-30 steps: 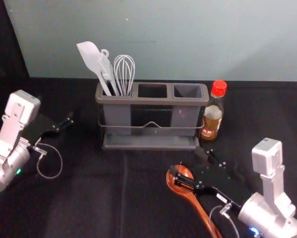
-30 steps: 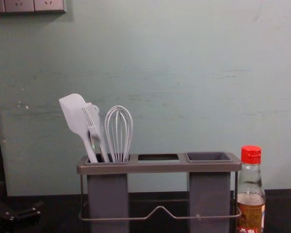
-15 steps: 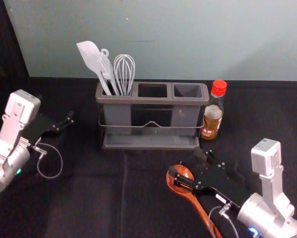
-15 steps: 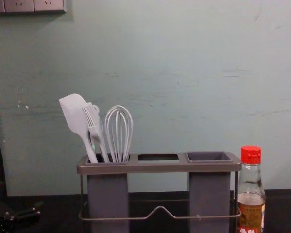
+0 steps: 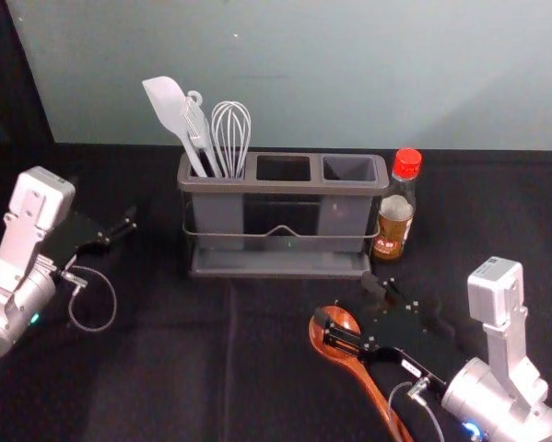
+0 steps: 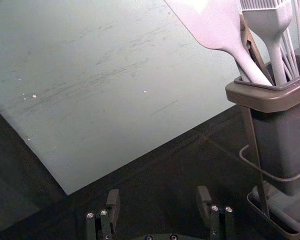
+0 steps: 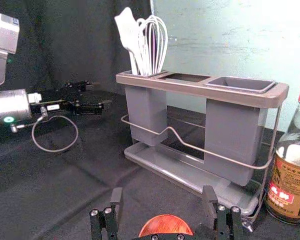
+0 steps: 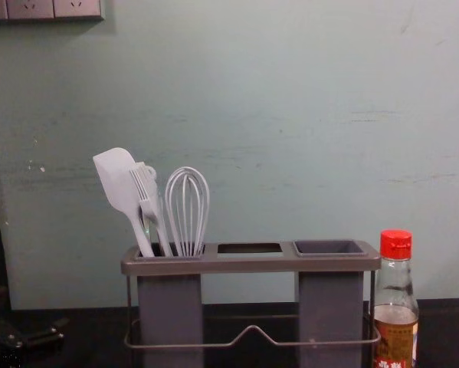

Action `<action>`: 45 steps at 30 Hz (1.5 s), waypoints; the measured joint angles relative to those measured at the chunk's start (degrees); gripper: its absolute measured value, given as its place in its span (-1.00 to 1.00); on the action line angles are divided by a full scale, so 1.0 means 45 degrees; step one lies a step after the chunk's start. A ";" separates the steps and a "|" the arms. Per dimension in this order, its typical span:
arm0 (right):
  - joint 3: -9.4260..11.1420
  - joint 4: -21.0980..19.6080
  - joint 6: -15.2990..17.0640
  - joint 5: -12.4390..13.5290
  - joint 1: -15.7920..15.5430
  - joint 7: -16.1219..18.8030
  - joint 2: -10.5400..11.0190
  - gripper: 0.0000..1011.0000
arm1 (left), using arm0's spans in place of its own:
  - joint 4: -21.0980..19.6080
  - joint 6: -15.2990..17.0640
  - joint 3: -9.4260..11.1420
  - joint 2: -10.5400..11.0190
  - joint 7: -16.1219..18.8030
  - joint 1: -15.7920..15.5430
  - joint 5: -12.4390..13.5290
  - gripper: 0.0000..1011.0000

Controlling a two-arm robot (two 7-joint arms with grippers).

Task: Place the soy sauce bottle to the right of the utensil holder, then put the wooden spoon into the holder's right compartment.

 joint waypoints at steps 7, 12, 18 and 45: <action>-0.0072 -0.0188 0.0261 -0.0002 -0.0106 -0.0089 0.0070 0.98 | 0.0000 0.0000 0.0000 0.0000 0.0000 0.0001 0.0000 0.99; -0.0169 -0.0882 0.1553 -0.0005 -0.0294 -0.0435 0.0274 0.98 | 0.0000 0.0000 0.0000 0.0000 -0.0001 0.0001 0.0000 0.99; -0.0243 -0.1879 0.3552 0.0005 -0.0418 -0.0973 0.0515 0.98 | 0.0000 0.0000 0.0000 0.0001 -0.0002 0.0001 0.0000 0.99; -0.0599 -0.3267 0.9476 0.0310 0.0776 -0.2570 0.0303 0.98 | 0.0000 0.0000 0.0000 0.0000 -0.0001 0.0001 0.0000 0.99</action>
